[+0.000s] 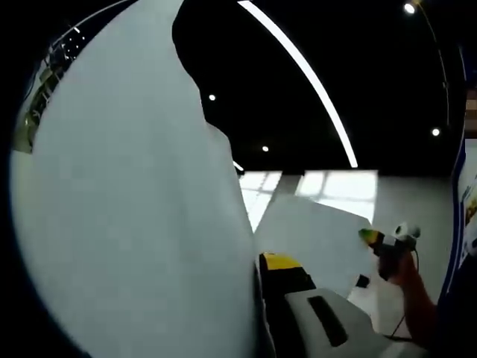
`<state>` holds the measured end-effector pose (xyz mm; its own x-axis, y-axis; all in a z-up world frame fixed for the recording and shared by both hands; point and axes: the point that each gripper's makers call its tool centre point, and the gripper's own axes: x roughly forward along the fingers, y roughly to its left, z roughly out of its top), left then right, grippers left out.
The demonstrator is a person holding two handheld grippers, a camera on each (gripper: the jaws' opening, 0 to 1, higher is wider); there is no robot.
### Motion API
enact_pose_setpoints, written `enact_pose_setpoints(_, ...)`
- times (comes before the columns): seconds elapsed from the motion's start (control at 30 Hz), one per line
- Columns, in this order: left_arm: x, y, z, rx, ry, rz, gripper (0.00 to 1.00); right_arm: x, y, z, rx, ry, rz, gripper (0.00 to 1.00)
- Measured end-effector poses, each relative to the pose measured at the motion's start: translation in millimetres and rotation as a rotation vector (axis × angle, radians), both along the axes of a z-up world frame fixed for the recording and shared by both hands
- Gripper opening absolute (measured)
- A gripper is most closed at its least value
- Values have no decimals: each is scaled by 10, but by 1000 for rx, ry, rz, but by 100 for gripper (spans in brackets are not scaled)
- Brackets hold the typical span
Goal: Organize the stack of printing papers by aligning and flattening the scattered papers on the table
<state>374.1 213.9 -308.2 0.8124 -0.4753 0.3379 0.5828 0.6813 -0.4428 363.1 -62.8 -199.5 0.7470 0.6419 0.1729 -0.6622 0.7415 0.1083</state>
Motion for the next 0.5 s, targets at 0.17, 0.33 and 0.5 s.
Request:
enact_pose_setpoints(0.17,-10,-26,-1,5,4,1,10,-18,37,33,-7,-6,15,0)
enact_pose_setpoints(0.33,-18,-47,2,5,8,1,11,-37,69,89,-7,-16,28,0)
enact_pose_setpoints(0.5,-19,-55,2,7,10,1,12,-72,131,171,28,-12,78,0)
